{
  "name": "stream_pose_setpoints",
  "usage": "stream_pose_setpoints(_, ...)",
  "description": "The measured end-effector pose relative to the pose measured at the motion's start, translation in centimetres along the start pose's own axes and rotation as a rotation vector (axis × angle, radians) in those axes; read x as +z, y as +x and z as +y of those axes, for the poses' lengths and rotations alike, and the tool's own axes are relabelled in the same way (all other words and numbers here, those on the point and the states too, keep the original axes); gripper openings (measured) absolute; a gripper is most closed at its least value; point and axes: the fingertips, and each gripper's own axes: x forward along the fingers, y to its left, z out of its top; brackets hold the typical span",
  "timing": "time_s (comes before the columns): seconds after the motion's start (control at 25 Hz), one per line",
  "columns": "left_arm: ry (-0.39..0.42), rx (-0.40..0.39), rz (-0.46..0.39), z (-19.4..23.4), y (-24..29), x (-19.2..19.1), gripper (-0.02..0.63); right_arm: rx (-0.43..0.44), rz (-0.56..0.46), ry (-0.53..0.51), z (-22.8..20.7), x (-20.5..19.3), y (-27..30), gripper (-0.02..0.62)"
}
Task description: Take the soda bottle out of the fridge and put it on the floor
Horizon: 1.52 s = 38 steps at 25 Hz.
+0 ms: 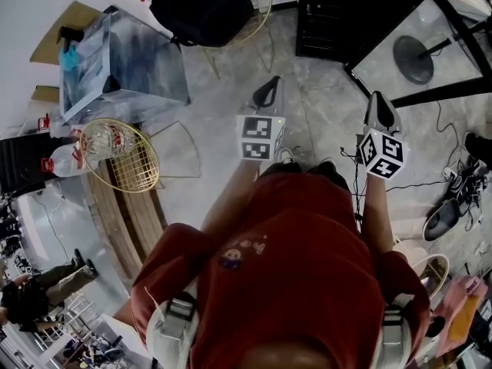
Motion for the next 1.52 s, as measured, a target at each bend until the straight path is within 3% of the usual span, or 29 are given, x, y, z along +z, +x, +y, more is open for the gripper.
stream_pose_setpoints(0.4,0.019,-0.025,-0.002,2.5,-0.8,-0.5,0.000,-0.023,-0.005,-0.039,2.4,-0.2,0.2,0.002)
stream_pose_setpoints(0.92,0.032,-0.018,0.029,3.3,3.3,0.4,0.000,0.012,0.009,-0.035,1.5,0.7,6.1,0.002)
stream_pose_setpoints(1.52,0.072,-0.023,0.041,-0.3,15.3,6.4,0.000,0.036,0.025,-0.004,-7.5,4.5,14.2,0.002)
